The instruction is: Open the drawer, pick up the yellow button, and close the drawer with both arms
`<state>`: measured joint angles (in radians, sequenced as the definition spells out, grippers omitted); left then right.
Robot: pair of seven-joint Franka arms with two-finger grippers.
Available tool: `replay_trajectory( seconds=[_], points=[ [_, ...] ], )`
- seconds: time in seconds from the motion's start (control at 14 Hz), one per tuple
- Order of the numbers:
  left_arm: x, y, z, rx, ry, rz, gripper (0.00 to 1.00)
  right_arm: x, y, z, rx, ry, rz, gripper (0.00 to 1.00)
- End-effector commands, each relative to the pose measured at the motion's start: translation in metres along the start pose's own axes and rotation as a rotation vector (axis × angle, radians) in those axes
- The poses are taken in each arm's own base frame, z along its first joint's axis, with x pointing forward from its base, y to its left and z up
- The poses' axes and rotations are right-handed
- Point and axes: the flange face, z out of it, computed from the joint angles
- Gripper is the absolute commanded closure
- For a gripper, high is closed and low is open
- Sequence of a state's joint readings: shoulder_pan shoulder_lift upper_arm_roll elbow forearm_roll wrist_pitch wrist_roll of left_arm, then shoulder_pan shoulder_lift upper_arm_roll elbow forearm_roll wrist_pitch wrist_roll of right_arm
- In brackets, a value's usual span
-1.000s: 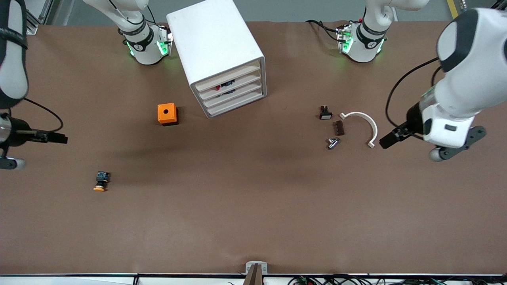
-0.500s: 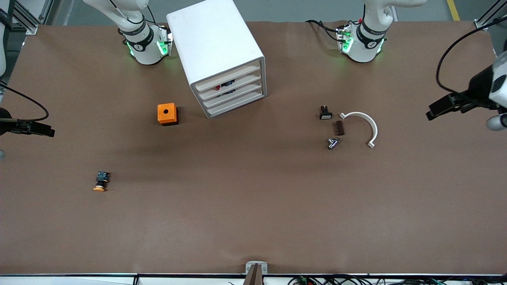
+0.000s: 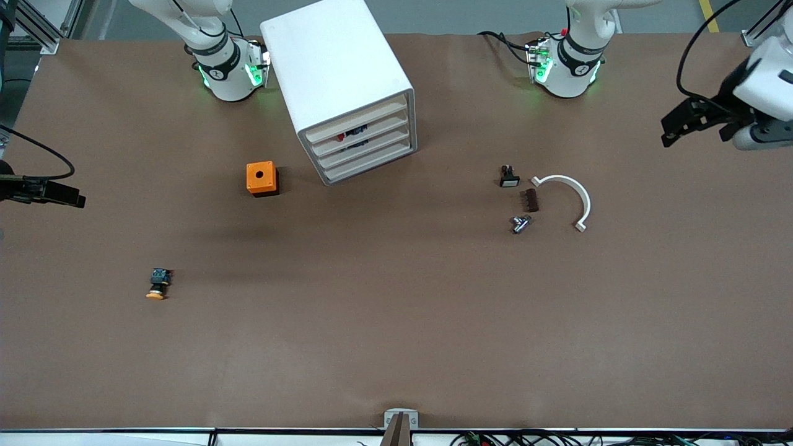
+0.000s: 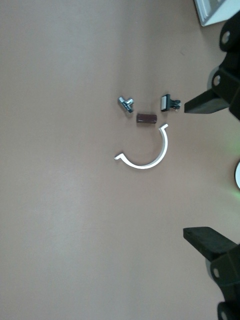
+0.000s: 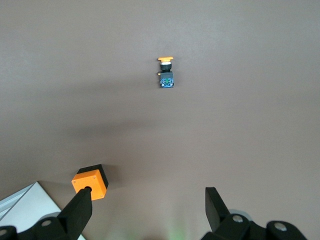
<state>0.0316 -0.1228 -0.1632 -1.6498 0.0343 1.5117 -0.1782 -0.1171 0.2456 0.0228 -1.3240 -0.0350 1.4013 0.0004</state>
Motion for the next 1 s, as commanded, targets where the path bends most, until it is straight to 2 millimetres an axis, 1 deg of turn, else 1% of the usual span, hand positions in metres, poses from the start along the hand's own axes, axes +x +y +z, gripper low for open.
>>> replay_trajectory(
  seconds=[0.0, 0.07, 0.21, 0.36, 0.5, 0.71, 0.93],
  points=[
    [-0.021, -0.009, -0.003, 0.030, 0.013, 0.016, 0.00, -0.032, -0.008, -0.018, 0.022, 0.004, 0.016, 0.00],
    [-0.022, -0.009, -0.003, 0.030, 0.012, 0.020, 0.00, -0.045, -0.015, -0.021, 0.019, 0.012, 0.004, 0.00],
    [-0.029, -0.005, -0.001, 0.034, 0.011, 0.029, 0.00, -0.065, -0.016, -0.027, 0.019, 0.033, 0.003, 0.00],
    [-0.038, -0.005, 0.001, 0.037, 0.017, 0.030, 0.00, -0.080, -0.017, -0.032, 0.019, 0.067, -0.001, 0.00],
    [-0.040, -0.005, -0.003, 0.036, 0.024, 0.028, 0.00, -0.095, -0.020, -0.042, 0.016, 0.084, -0.008, 0.00],
    [-0.041, -0.009, -0.007, 0.029, 0.032, 0.020, 0.00, -0.109, -0.020, -0.047, 0.017, 0.090, -0.013, 0.00],
    [-0.039, -0.008, -0.004, 0.026, 0.021, 0.025, 0.00, -0.111, -0.020, -0.050, 0.017, 0.095, -0.016, 0.00]
  ],
)
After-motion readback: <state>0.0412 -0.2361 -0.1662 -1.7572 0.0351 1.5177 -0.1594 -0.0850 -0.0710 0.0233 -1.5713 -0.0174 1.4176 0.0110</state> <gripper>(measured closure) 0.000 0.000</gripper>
